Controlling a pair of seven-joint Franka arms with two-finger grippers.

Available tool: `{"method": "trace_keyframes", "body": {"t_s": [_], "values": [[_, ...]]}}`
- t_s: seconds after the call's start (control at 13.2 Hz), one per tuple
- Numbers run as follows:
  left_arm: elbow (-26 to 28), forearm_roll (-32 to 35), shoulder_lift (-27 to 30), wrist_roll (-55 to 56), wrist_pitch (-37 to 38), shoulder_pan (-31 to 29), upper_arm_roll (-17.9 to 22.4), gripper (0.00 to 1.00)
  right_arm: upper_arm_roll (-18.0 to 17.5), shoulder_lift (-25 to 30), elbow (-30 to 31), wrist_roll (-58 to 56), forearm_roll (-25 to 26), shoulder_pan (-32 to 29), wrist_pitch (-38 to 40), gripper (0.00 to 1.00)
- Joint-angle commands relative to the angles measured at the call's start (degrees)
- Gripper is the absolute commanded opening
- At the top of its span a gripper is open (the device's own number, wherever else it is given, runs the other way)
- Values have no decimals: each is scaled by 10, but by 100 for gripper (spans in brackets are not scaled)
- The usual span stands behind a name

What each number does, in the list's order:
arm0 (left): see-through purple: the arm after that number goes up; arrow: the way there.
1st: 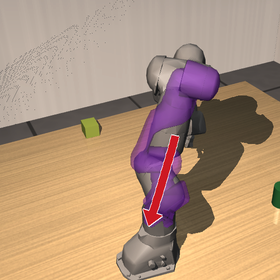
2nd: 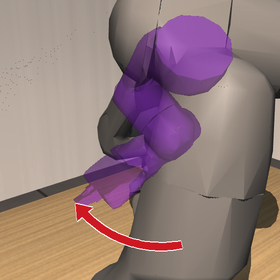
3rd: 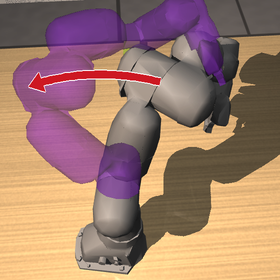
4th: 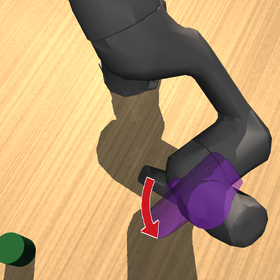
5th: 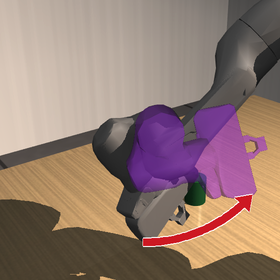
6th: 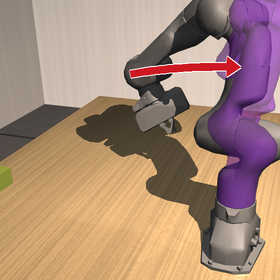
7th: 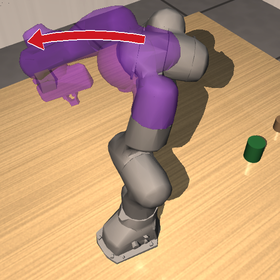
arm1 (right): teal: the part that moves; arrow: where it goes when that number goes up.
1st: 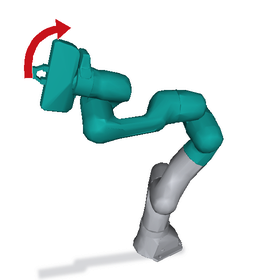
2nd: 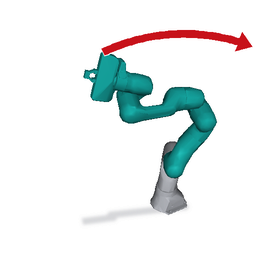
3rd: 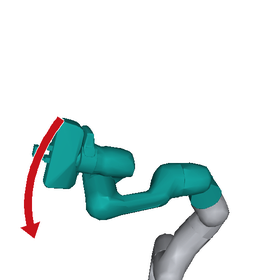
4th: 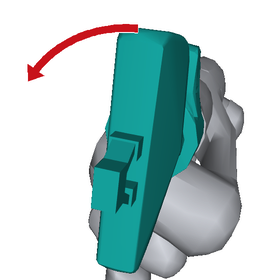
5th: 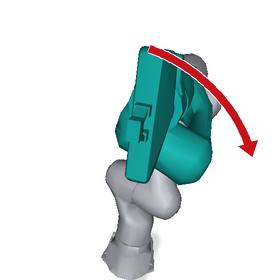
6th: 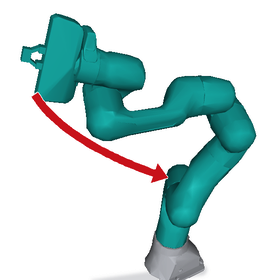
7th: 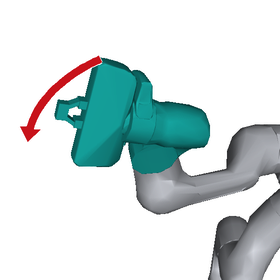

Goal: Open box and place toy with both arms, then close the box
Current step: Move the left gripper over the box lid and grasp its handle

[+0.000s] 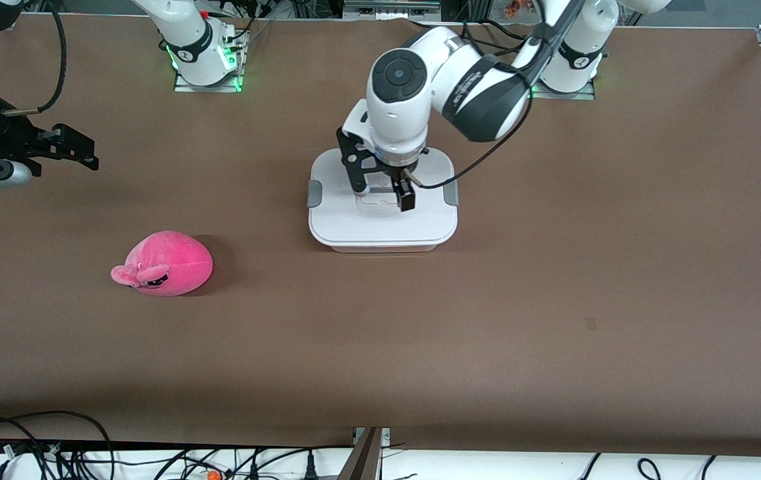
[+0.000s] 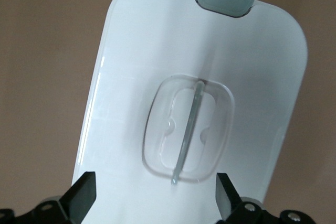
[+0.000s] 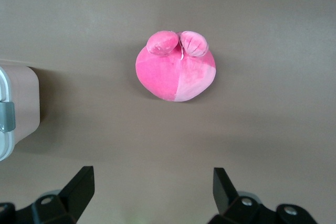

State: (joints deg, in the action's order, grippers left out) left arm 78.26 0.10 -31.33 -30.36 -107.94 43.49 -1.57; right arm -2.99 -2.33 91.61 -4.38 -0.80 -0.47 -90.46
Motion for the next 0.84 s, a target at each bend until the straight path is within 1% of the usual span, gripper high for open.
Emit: {"method": "trace_keyframes", "body": {"t_s": [0.0, 0.38, 0.46, 0.76], "values": [[-4, 47, -24, -29, -24, 29, 9, 100, -6, 1, 3, -4, 1, -7, -1, 100], [12, 49, -27, -29, -24, 35, 10, 100, -6, 1, 3, -2, 1, -8, 1, 100], [13, 59, -27, -29, -24, 37, 9, 100, -6, 2, 3, -3, 1, -8, 2, 100], [24, 62, -24, -6, -17, 53, 10, 100, -5, 3, 3, -4, 1, -8, 4, 100]]}}
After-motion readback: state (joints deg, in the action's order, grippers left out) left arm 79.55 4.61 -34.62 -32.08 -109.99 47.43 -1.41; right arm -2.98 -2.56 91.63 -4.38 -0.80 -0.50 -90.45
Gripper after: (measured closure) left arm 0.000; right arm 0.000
